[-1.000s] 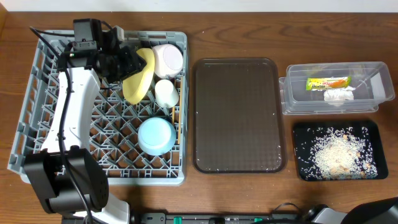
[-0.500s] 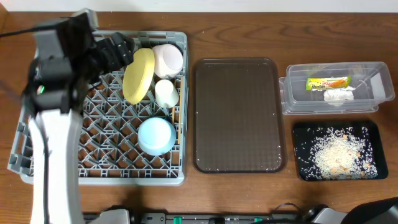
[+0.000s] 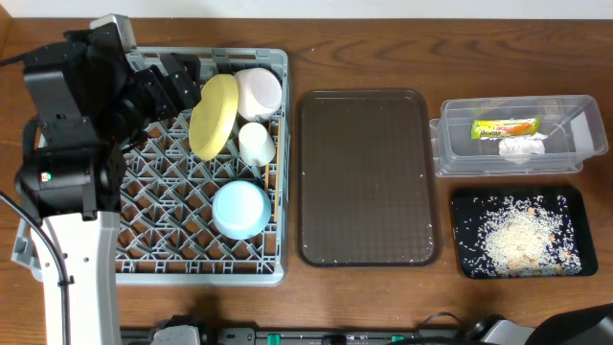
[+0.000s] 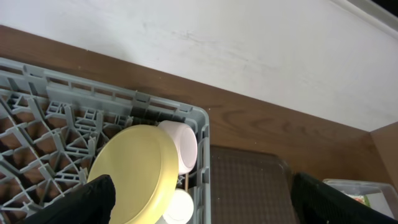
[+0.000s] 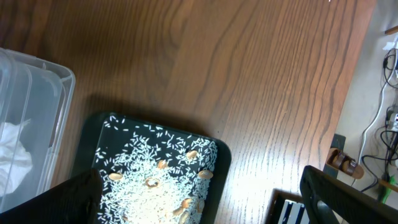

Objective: Sort waste into correct bins and load items into the dishwasher rack

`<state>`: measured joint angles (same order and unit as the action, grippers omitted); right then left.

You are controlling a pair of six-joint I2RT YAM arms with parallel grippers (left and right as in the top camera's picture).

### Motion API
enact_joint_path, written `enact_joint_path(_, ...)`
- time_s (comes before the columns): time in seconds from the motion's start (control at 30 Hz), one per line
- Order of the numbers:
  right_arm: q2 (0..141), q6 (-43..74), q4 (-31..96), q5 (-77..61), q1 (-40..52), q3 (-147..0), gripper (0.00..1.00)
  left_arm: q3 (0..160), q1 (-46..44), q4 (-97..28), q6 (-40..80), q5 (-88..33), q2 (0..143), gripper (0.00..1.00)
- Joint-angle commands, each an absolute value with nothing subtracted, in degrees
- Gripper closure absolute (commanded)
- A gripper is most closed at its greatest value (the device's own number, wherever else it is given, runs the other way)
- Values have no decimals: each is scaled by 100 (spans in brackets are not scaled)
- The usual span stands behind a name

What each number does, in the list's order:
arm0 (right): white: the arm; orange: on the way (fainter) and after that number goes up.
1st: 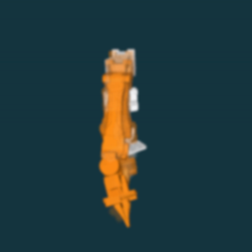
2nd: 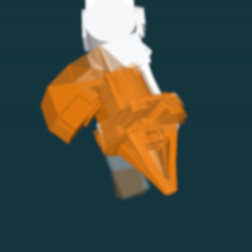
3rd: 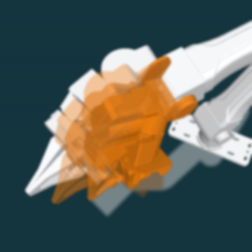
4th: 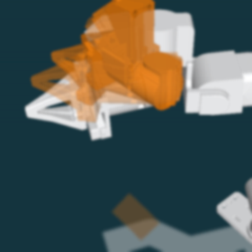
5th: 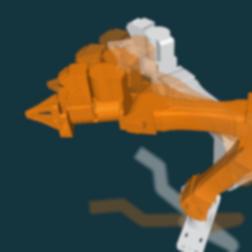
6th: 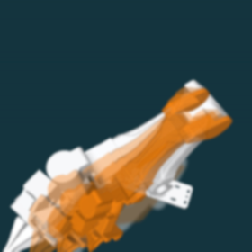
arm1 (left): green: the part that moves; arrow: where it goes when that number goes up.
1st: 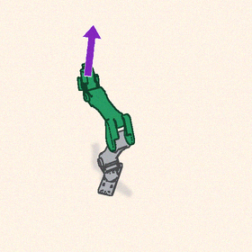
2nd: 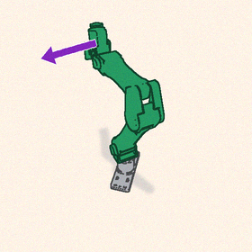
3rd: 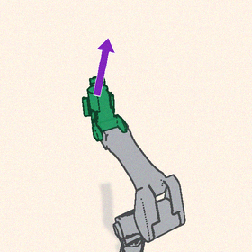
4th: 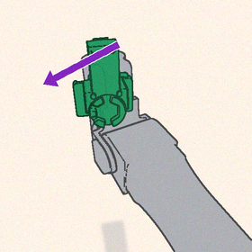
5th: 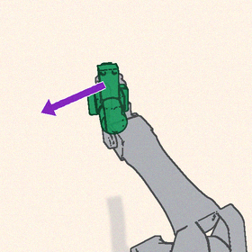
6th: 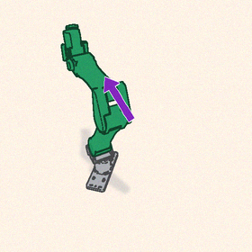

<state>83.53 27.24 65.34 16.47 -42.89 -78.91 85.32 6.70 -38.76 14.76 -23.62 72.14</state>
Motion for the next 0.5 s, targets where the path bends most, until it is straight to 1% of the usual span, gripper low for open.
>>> enact_joint_path(0.0, 8315, 2825, 6539, 1708, -4316, -7896, 1, 8619, 683, -3874, 1406, -2329, 7223, 9)
enact_joint_path(0.37, 8315, 2825, 6539, 1710, -4316, -7894, 1, 8621, 683, -3874, 1406, -2329, 7223, 8)
enact_joint_path(0.47, 8366, 2825, 6539, 1710, -4108, -7896, 1, 8619, 683, -3874, 1406, -2329, 7223, 7)
